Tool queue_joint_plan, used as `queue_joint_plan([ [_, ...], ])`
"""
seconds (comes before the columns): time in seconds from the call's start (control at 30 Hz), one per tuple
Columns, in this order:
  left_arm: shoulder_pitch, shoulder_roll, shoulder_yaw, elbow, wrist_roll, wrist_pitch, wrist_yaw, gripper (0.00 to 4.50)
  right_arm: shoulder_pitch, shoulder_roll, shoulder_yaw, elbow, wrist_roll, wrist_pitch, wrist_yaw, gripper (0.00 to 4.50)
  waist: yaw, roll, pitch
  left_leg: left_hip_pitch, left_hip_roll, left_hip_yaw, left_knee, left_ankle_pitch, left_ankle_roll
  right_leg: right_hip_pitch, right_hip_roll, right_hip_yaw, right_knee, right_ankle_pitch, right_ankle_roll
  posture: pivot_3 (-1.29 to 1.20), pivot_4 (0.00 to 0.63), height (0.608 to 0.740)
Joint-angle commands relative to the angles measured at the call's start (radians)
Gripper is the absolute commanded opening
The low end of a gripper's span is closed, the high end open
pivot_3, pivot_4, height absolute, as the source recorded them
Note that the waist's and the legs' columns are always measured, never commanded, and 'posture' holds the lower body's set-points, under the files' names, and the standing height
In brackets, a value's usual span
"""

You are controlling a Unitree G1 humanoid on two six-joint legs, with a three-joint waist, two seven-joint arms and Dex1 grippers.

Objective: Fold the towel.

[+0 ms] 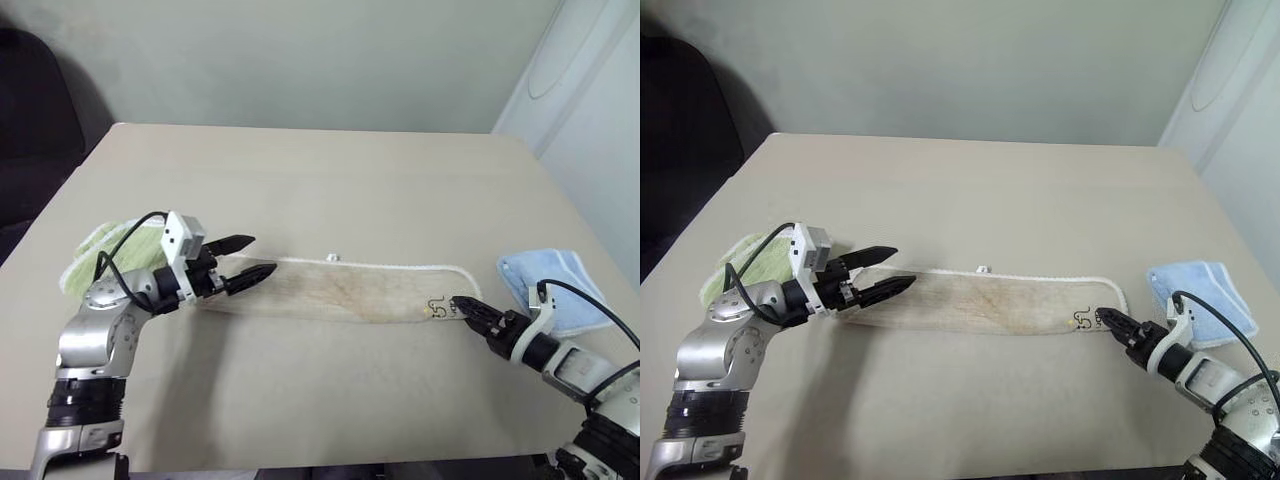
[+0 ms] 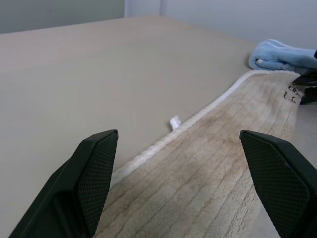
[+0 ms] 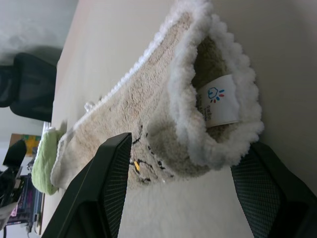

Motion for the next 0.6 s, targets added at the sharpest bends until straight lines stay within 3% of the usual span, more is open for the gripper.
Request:
queue_joint_plan([
  [0.03,0.009,-0.005,0.006,-0.048,-0.016,0.002,0.014,4.27,-0.012,0.000,-0.004,0.016,-0.004,-0.035,-0.031,3.15,0.000,0.000,0.000,0.000,0.000,0.000,0.000,-0.001,-0.001,0.000,0.000,0.000,0.000,0.000,0.000,0.00,0.150,0.740],
  [0.13,0.017,-0.004,0.009,-0.056,-0.016,0.002,0.021,4.27,-0.010,0.005,-0.014,0.019,0.005,-0.045,-0.045,2.55,0.000,0.000,0.000,0.000,0.000,0.000,0.000,-0.001,-0.002,0.000,0.000,0.000,0.000,0.000,0.000,0.00,0.150,0.740],
  [0.37,0.029,0.009,0.035,-0.045,-0.016,0.001,0.034,4.27,-0.007,-0.025,-0.058,-0.004,0.065,-0.069,-0.066,0.10,0.003,0.001,0.000,0.000,0.000,0.000,-0.001,-0.001,-0.001,0.000,0.000,0.000,0.000,0.000,0.000,0.00,0.150,0.740],
  [0.6,0.010,0.011,0.042,-0.020,-0.015,-0.005,0.036,4.27,0.000,-0.186,-0.093,0.011,0.088,-0.109,-0.044,0.04,0.013,0.002,0.001,-0.001,-0.002,0.000,0.000,-0.001,-0.001,0.000,-0.002,0.001,0.000,0.000,0.000,0.00,0.150,0.740],
])
